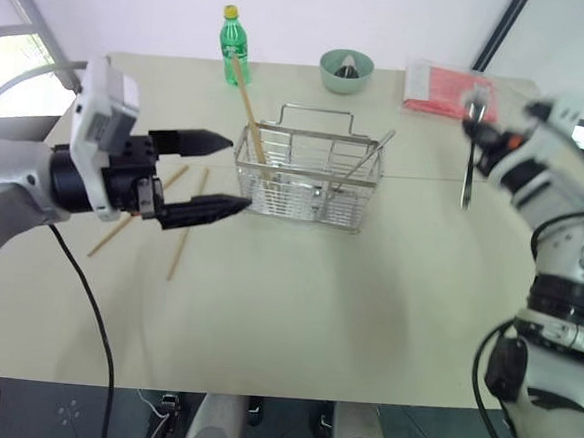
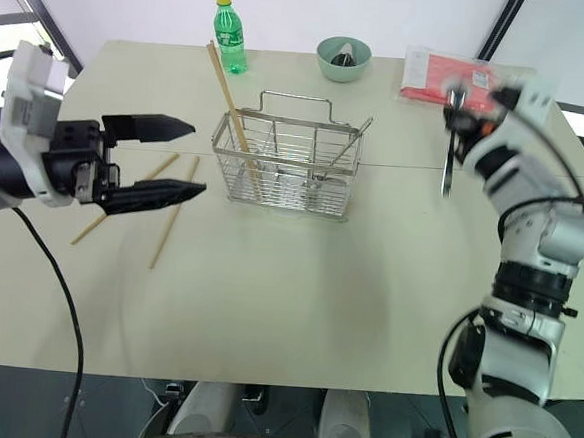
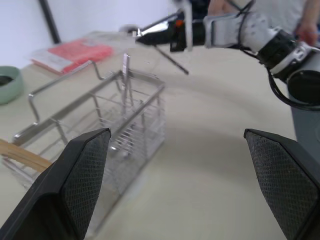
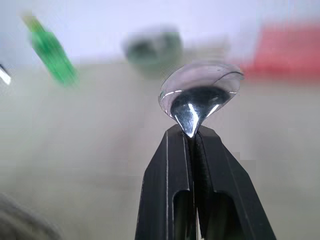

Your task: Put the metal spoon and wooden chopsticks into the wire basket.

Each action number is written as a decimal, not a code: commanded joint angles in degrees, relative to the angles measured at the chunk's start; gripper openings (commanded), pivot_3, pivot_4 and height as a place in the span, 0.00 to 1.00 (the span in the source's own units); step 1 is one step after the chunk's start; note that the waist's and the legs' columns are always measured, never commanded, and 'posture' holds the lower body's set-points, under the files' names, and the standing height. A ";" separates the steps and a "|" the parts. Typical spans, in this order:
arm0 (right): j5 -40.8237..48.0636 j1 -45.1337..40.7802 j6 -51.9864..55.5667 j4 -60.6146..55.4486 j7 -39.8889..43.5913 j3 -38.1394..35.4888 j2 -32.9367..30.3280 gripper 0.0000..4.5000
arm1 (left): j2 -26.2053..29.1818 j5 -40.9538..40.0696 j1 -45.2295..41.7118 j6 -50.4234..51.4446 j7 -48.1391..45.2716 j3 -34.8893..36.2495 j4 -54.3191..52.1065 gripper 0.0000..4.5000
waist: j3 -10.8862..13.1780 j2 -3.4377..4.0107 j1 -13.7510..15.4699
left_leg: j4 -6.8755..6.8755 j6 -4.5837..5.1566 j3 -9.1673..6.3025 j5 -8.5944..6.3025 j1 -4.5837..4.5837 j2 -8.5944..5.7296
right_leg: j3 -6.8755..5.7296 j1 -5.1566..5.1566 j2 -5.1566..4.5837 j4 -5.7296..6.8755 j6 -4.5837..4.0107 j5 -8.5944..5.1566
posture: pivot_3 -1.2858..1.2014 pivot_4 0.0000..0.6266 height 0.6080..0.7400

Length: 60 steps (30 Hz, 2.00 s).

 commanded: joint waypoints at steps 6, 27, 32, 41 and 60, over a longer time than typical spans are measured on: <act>7.39 -7.29 -2.25 -11.93 -7.25 4.17 13.65 0.00 | -1.91 3.00 -2.96 -1.91 0.44 -1.32 1.43 1.00 | -0.01 -0.02 0.14 | 0.01 -0.05 0.14 -0.03 0.00 -0.02 | 0.15 -0.16 0.00 0.14 -0.01 0.00 | 0.52 0.24 0.54; -2.23 -2.33 -26.49 3.73 -0.36 13.01 23.60 0.66 | -0.35 1.36 -2.63 0.35 3.56 3.50 0.80 1.00 | 0.00 0.00 -0.78 | -0.01 -0.36 0.41 0.14 -0.05 0.02 | 0.45 -0.45 0.05 0.30 -0.02 0.00 | 0.52 0.24 0.54; 0.11 -1.98 -23.82 1.47 -1.63 10.43 21.21 0.99 | -0.95 2.35 -2.38 0.00 5.04 3.68 1.70 1.00 | 0.00 0.00 -1.09 | -0.01 -0.39 0.41 0.12 -0.05 0.02 | 0.46 -0.44 0.05 0.30 -0.03 0.01 | 0.52 0.24 0.54; 16.00 -10.34 -10.25 -2.17 3.96 1.03 7.13 0.99 | -0.86 16.09 -3.71 1.99 18.75 2.18 16.05 1.00 | 0.07 0.05 -0.94 | -0.02 -0.11 0.45 0.07 -0.04 0.01 | 0.47 -0.44 0.04 0.32 -0.02 0.01 | 0.52 0.24 0.54; 35.49 14.43 11.16 -27.87 31.72 3.74 -18.63 0.99 | -5.99 43.79 -11.58 -7.63 5.72 -21.69 53.43 1.00 | 0.15 -0.34 0.52 | 0.02 0.00 0.48 -0.18 -0.09 0.07 | 0.36 -0.42 -0.35 0.02 -0.06 0.06 | 0.52 0.24 0.54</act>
